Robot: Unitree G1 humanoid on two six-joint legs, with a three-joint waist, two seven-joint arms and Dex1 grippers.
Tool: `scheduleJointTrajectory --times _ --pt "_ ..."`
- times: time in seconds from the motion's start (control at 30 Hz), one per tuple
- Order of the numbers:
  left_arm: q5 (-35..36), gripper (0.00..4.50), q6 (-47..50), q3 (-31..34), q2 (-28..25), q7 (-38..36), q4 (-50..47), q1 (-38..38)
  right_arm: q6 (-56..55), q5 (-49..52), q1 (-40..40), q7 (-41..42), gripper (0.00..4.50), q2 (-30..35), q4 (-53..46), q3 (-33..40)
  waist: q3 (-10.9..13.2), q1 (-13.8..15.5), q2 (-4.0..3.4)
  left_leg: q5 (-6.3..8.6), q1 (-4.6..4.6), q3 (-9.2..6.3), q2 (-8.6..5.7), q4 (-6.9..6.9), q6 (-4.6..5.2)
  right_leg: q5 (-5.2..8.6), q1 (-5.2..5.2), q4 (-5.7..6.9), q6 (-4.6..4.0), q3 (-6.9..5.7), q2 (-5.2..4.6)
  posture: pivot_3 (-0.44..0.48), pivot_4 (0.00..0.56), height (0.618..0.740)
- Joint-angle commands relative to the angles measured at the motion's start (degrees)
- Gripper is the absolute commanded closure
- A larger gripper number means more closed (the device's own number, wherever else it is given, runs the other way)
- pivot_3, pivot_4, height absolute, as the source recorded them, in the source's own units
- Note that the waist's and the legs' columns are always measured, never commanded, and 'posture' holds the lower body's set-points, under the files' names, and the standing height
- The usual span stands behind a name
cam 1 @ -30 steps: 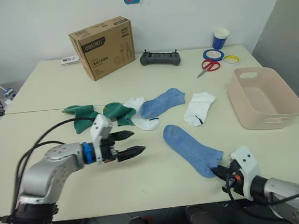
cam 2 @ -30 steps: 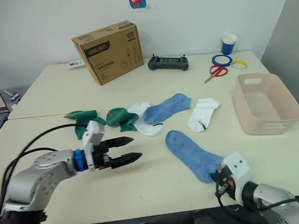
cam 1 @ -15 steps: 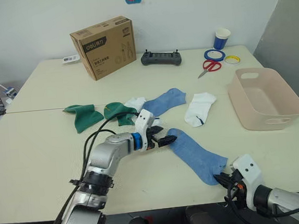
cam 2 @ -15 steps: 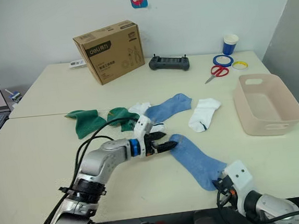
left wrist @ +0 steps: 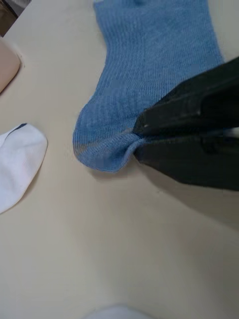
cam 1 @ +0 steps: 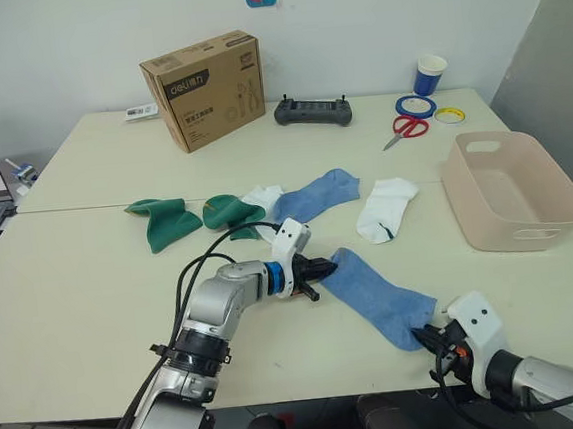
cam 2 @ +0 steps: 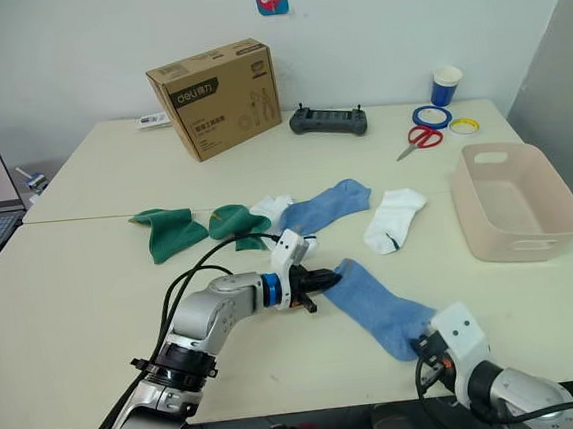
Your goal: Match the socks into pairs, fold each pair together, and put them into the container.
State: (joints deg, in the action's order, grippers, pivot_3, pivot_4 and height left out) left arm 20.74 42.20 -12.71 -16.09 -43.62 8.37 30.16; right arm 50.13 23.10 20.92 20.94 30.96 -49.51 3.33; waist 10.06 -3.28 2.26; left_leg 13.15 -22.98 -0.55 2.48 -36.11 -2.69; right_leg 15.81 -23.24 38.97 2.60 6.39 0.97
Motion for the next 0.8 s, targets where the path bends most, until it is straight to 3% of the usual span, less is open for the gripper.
scheduleJointTrajectory --times 0.03,0.23,0.47,0.63,0.8 --pt "2.60 4.47 0.60 3.81 -1.33 -0.56 -5.25 -2.16 -2.69 -0.05 -1.55 0.22 4.50 -0.25 -0.48 1.79 0.00 -0.07 0.00 0.00 0.00 -0.02 0.01 0.00 0.00 0.00 0.00 0.00 0.00 -0.02 0.01 0.000 0.150 0.723" --pt "8.87 4.47 4.41 12.93 -4.89 1.46 -16.60 -10.41 -7.31 0.46 -4.98 0.95 4.50 -1.83 0.75 1.42 0.00 -0.05 -0.01 0.00 -0.03 -0.21 0.09 0.01 0.00 0.01 0.01 0.00 -0.02 -0.24 0.02 0.000 0.150 0.723" --pt "21.02 4.47 17.55 26.50 -11.50 5.52 -35.91 -27.55 -7.58 2.40 -3.82 4.74 4.50 -0.84 -0.15 -3.39 0.00 -0.03 -0.01 0.00 -0.06 -0.47 0.14 0.04 -0.01 0.17 0.06 0.01 -0.29 -0.56 -0.02 0.000 0.150 0.723" --pt "24.56 4.47 18.70 31.94 -12.83 7.79 -42.97 -40.04 -7.88 0.52 -3.64 4.55 4.50 -0.54 1.69 -8.37 -0.03 0.08 0.02 -0.01 -0.04 -0.70 0.14 0.02 -0.01 0.40 0.10 0.03 -0.70 -0.75 -0.04 0.000 0.150 0.723" --pt "24.22 4.47 16.01 31.96 -12.82 9.31 -45.23 -47.79 -7.29 -1.57 -3.12 4.24 4.50 0.59 3.14 -11.32 -0.03 0.25 0.02 0.00 0.01 -0.73 0.12 0.00 -0.02 0.46 -0.01 0.00 -0.80 -0.76 -0.14 0.000 0.150 0.723"
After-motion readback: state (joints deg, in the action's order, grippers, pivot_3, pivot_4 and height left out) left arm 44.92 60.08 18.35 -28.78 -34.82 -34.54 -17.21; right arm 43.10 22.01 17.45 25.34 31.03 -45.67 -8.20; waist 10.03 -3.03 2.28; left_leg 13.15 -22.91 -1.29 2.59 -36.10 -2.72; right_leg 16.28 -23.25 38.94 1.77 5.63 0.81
